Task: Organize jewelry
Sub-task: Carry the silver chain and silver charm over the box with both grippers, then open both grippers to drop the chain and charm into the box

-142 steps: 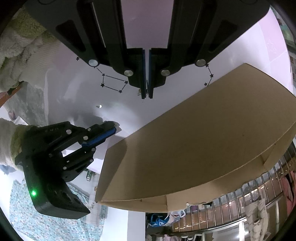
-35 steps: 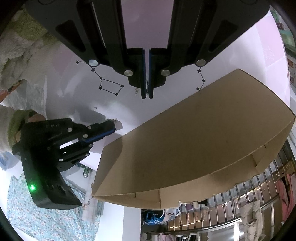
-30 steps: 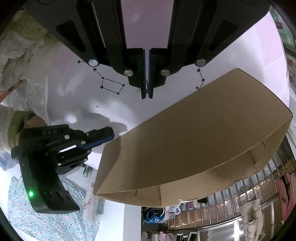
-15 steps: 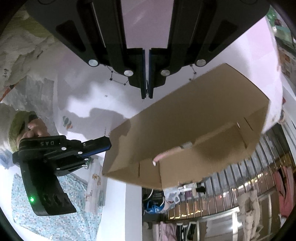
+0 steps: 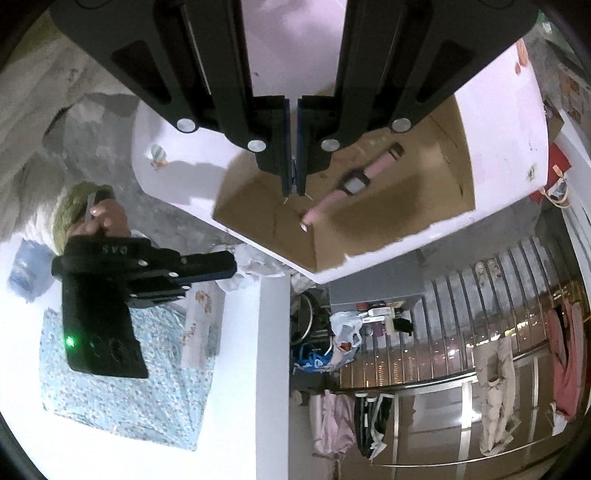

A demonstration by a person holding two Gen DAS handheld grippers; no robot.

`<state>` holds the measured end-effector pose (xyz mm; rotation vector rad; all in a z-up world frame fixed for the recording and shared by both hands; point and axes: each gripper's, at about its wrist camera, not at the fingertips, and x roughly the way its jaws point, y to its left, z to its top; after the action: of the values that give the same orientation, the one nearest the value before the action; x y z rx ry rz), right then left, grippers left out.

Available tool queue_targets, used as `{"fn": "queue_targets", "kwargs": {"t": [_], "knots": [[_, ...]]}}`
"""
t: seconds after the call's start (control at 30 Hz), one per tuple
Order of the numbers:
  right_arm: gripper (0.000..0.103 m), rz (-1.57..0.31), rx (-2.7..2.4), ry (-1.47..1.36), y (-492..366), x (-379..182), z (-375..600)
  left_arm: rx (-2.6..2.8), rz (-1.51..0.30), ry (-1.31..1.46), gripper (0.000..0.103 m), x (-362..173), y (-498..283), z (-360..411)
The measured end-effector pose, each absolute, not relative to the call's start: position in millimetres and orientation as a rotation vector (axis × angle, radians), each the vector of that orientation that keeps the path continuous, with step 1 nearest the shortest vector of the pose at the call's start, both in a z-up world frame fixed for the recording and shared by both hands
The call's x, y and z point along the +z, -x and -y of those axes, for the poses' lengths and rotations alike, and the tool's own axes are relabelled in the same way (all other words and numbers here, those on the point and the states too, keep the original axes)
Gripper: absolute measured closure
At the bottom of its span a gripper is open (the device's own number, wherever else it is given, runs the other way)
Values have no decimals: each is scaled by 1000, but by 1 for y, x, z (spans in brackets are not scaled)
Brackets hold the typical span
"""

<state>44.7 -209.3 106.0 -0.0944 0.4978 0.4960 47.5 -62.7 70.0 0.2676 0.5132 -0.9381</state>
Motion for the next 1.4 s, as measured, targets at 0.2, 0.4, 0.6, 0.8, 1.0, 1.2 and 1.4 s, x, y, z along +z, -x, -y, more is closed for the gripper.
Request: {"fn": "queue_targets", "kwargs": {"t": [0.2, 0.4, 0.6, 0.8, 1.0, 1.2, 1.4], "knots": [[102, -559, 490, 72, -84, 87, 223, -928, -618, -251, 102, 53, -95, 86], [102, -631, 467, 77, -107, 62, 231, -914, -719, -258, 101, 21, -132, 114], [102, -673, 436, 98, -121, 48, 236, -924, -806, -249, 101, -3, -150, 132], [100, -677, 422, 97, -120, 47, 238, -944, -846, -202, 76, -10, -157, 137], [87, -664, 413, 76, -117, 51, 240, -936, -833, -175, 66, -3, -156, 132], [71, -638, 385, 33, -106, 61, 245, -889, -774, -162, 50, 14, -146, 114], [53, -628, 307, -34, -87, 67, 251, -731, -693, -163, 27, 35, -123, 72]]}}
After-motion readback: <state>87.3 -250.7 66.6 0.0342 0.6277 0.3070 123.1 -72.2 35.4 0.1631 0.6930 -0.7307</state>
